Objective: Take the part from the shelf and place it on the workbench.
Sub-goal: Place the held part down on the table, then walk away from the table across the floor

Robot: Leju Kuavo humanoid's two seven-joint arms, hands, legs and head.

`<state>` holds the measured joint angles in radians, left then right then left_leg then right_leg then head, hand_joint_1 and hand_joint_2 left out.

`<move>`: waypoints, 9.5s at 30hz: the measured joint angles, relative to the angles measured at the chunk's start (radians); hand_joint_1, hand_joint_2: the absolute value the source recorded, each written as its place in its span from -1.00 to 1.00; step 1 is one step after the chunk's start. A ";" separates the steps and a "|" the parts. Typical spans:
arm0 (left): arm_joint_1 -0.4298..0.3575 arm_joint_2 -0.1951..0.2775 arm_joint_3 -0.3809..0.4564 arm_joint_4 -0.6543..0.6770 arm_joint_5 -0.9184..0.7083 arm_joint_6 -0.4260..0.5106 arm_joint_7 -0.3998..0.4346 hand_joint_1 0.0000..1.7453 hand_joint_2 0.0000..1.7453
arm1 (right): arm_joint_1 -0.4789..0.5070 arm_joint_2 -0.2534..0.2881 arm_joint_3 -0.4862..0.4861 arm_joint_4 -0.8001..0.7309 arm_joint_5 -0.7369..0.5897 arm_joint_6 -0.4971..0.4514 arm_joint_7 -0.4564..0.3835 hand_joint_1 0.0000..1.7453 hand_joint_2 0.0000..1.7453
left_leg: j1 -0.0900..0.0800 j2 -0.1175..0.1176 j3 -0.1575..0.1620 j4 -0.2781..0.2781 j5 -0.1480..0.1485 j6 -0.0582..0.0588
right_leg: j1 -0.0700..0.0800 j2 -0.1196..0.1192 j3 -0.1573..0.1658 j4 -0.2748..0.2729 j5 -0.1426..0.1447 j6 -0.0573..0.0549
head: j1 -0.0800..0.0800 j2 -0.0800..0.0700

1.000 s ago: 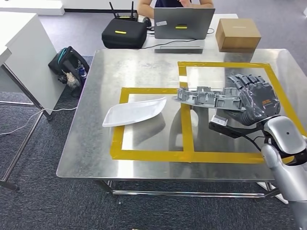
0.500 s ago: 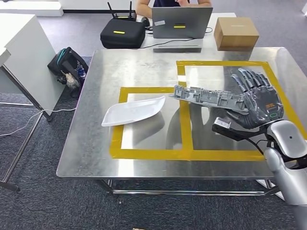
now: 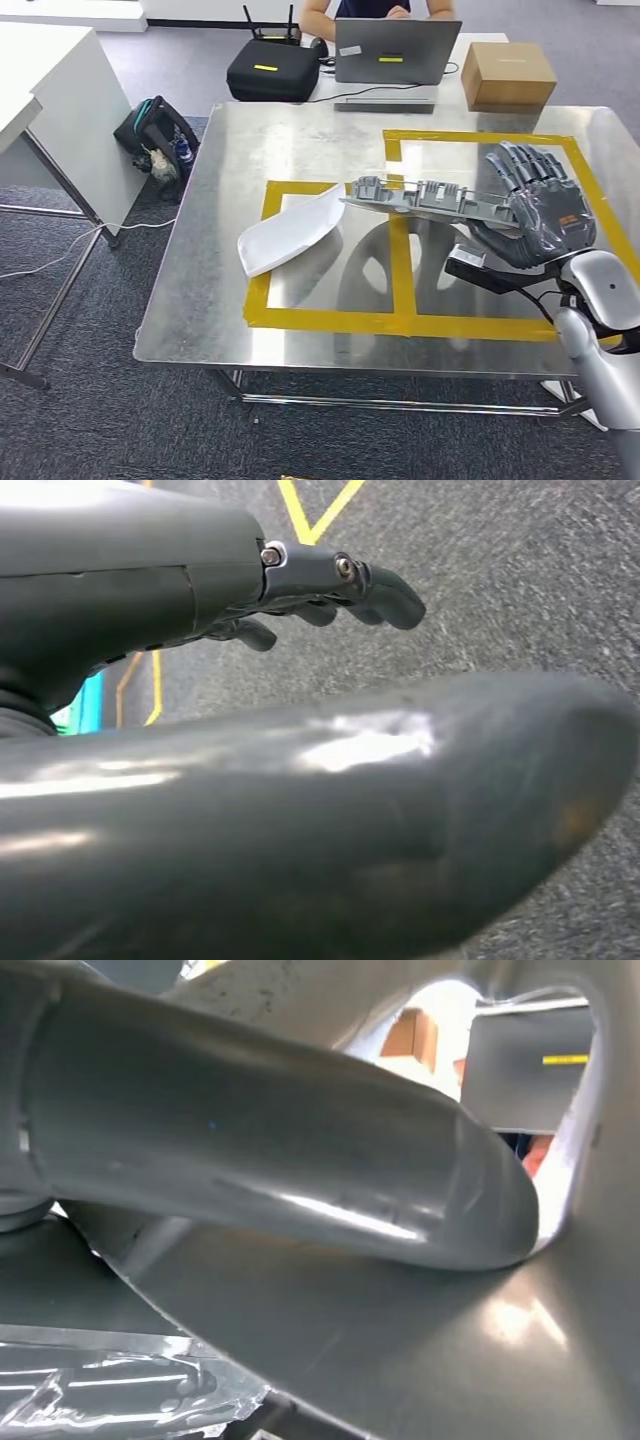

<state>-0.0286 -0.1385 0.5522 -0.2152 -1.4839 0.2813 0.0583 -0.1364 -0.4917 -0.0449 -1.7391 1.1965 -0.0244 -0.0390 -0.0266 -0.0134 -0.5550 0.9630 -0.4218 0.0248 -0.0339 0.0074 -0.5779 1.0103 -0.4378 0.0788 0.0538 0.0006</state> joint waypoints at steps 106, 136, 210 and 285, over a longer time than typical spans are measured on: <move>0.000 -0.004 0.139 0.000 0.002 0.010 -0.010 -1.00 -1.00 | 0.121 -0.080 -0.115 0.003 -0.507 0.156 0.129 -1.00 -1.00 | 0.006 0.003 -0.022 0.158 -0.112 -0.012 | -0.006 -0.002 -0.083 0.023 0.046 -0.026 | -0.006 0.000; 0.001 -0.012 0.152 0.000 -0.003 0.012 -0.010 -1.00 -1.00 | 0.336 -0.026 -0.302 -0.066 -0.582 0.150 0.039 -1.00 -1.00 | 0.001 0.005 -0.047 0.221 -0.094 -0.008 | 0.002 -0.011 -0.044 -0.018 0.040 -0.026 | -0.011 0.000; -0.001 -0.032 0.052 0.000 -0.003 0.025 0.011 -1.00 -1.00 | 0.439 0.363 -0.747 -0.146 -0.366 0.231 -0.325 -1.00 -1.00 | -0.009 0.011 -0.016 -0.019 0.040 0.010 | 0.025 -0.010 0.078 -0.053 -0.035 -0.032 | -0.009 0.000; 0.005 -0.053 0.022 -0.001 -0.003 0.019 0.068 -1.00 -1.00 | 0.052 0.606 -1.318 1.332 0.284 -0.407 -0.028 -1.00 -1.00 | 0.030 0.011 -0.003 0.005 -0.002 -0.002 | 0.012 -0.034 0.033 0.111 -0.145 -0.002 | -0.003 0.000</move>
<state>-0.0235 -0.1918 0.5737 -0.2157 -1.4866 0.2998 0.1263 -0.0846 0.1139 -1.3627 -0.4067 1.4809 -0.4311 -0.0669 0.0036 -0.0022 -0.5581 0.9675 -0.4238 0.0227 -0.0215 -0.0265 -0.5449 1.1210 -0.5832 0.0772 0.0506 0.0005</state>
